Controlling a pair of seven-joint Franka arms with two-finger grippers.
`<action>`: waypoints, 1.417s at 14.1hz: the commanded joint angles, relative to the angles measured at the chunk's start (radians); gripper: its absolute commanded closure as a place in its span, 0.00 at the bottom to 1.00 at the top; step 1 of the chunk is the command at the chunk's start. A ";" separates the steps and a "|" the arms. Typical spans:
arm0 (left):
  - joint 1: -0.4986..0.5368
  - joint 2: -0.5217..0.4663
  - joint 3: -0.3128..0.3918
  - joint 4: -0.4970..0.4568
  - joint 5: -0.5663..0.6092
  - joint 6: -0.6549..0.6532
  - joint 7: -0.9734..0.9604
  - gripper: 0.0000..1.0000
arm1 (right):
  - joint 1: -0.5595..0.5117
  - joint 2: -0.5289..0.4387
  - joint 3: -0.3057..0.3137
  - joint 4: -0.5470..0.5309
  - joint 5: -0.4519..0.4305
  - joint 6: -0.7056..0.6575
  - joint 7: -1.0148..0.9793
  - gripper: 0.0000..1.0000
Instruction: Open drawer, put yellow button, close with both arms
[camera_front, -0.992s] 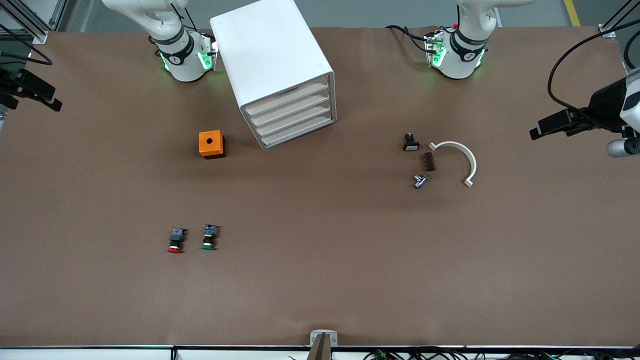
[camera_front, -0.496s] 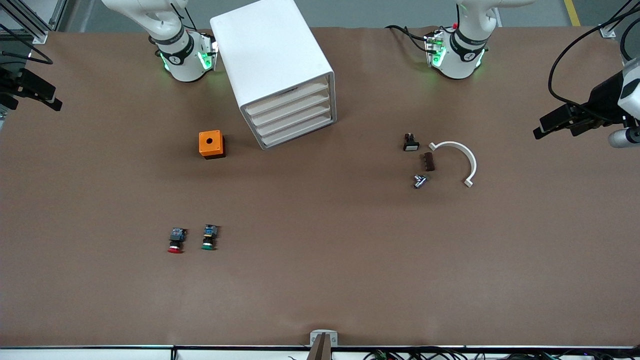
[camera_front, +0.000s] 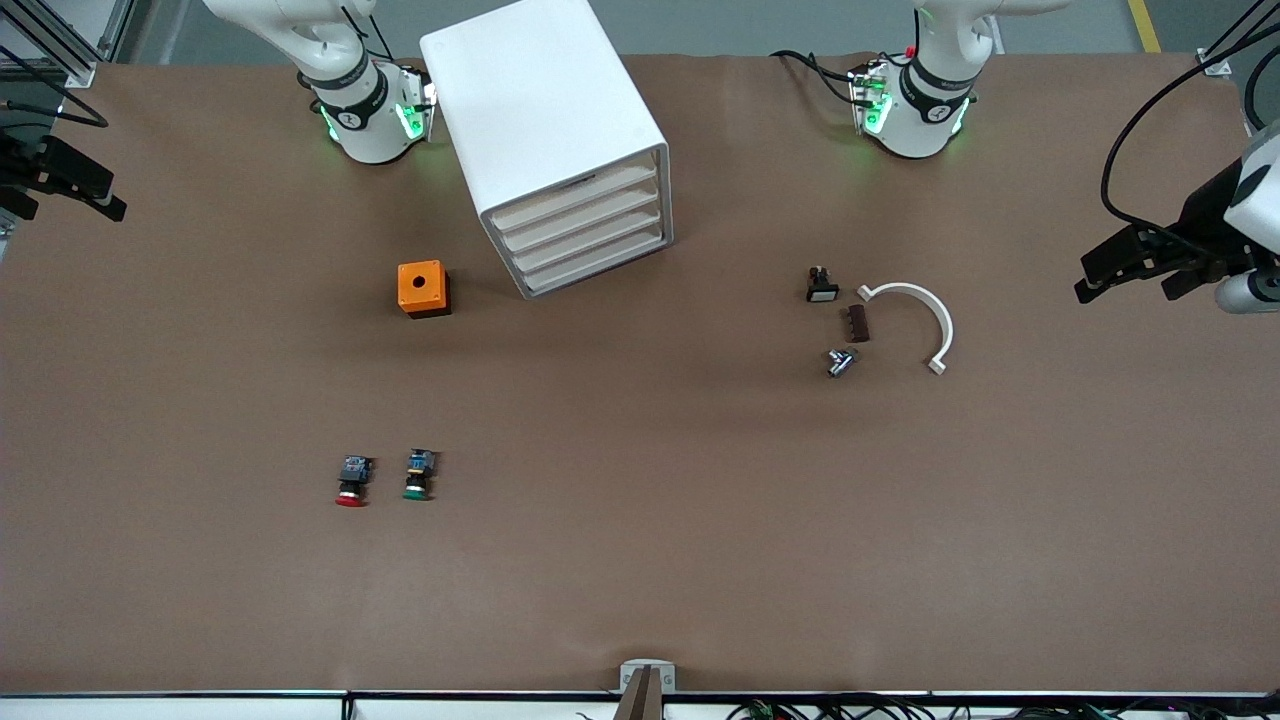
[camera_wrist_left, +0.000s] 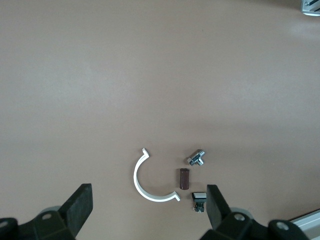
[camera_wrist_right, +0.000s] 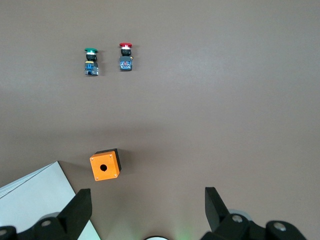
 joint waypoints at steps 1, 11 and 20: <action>0.003 0.010 -0.010 0.025 0.026 -0.011 0.016 0.00 | -0.021 -0.031 0.032 -0.026 -0.011 0.000 -0.013 0.00; 0.007 0.002 -0.036 0.027 0.070 -0.021 0.026 0.00 | -0.021 -0.033 0.081 -0.028 0.000 -0.024 -0.016 0.00; 0.007 0.004 -0.038 0.025 0.053 -0.024 0.016 0.00 | -0.018 -0.033 0.087 -0.026 0.003 -0.030 -0.016 0.00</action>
